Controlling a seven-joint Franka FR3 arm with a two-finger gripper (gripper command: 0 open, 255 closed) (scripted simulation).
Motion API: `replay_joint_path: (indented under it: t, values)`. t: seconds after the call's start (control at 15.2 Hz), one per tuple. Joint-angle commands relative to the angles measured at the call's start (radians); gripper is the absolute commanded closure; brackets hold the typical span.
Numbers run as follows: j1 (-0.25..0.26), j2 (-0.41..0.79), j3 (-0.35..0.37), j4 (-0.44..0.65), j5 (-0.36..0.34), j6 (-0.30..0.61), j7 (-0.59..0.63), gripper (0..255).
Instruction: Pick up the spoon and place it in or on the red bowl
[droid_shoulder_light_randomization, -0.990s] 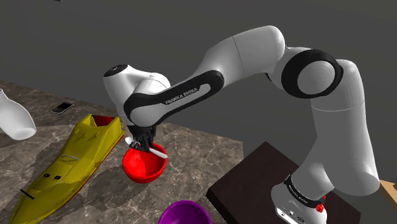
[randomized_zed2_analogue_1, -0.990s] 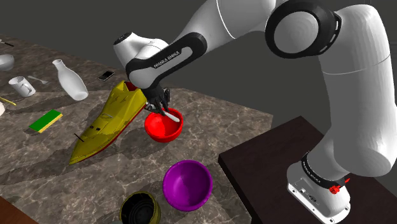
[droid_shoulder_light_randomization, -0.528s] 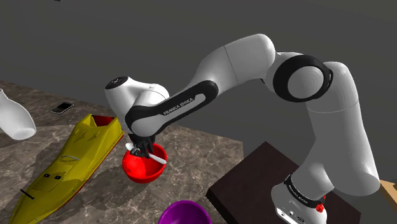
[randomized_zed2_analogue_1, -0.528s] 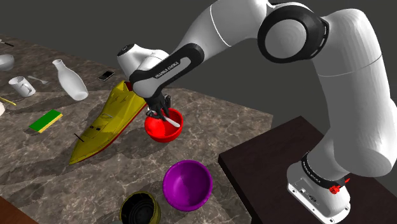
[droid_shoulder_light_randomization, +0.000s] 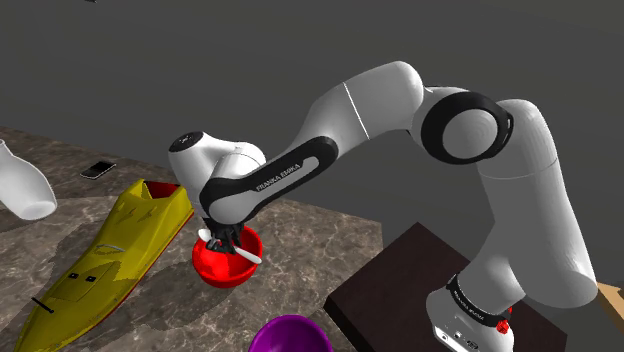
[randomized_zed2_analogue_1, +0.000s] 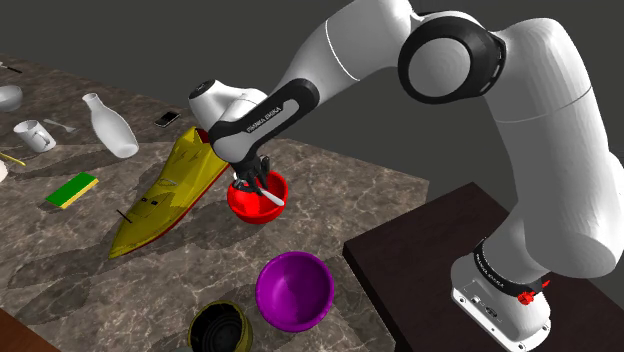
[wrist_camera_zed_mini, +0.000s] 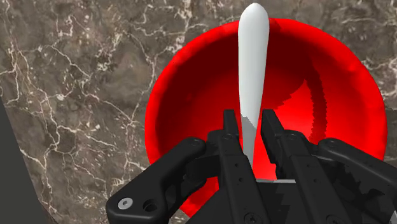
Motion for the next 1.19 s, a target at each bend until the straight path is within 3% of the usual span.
replay_joint_path:
  t: [0.0,0.2,0.26,0.59,0.86,1.12]
  values:
    - [0.000,0.001,0.000,0.001,0.000,0.000,0.000,255]
    - [0.000,0.001,0.000,0.001,0.000,0.000,0.000,255]
    - [0.000,0.001,0.000,0.001,0.000,0.000,0.000,0]
    - [0.000,0.001,0.000,0.001,0.000,0.000,0.000,0]
    - [0.008,-0.033,0.013,0.076,0.020,-0.107,-0.014,0]
    - [0.008,-0.033,0.013,0.076,0.020,-0.107,-0.014,0]
